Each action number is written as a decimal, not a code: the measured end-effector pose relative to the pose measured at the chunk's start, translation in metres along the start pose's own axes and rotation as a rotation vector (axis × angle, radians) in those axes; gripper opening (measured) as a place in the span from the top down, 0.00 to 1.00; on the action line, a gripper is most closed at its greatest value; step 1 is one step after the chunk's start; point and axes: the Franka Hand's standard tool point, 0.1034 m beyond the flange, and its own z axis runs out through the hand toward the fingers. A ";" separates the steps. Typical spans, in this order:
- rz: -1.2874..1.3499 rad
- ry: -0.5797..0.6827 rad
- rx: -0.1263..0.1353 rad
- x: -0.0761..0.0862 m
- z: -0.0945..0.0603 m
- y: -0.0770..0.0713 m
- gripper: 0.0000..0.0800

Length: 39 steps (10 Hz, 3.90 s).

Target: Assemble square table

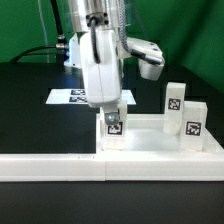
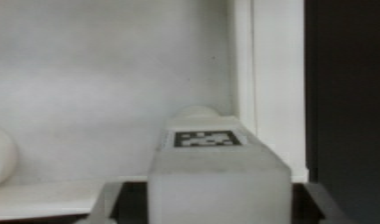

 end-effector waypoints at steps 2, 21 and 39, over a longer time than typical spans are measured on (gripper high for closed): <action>-0.168 0.015 0.033 -0.004 0.001 -0.004 0.37; -0.582 0.041 0.008 0.005 0.005 -0.002 0.64; -1.443 0.108 -0.015 -0.002 0.003 -0.003 0.19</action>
Offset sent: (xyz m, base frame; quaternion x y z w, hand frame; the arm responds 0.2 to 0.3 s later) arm 0.0035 0.0211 0.0034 0.0032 0.0261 -0.4387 0.8983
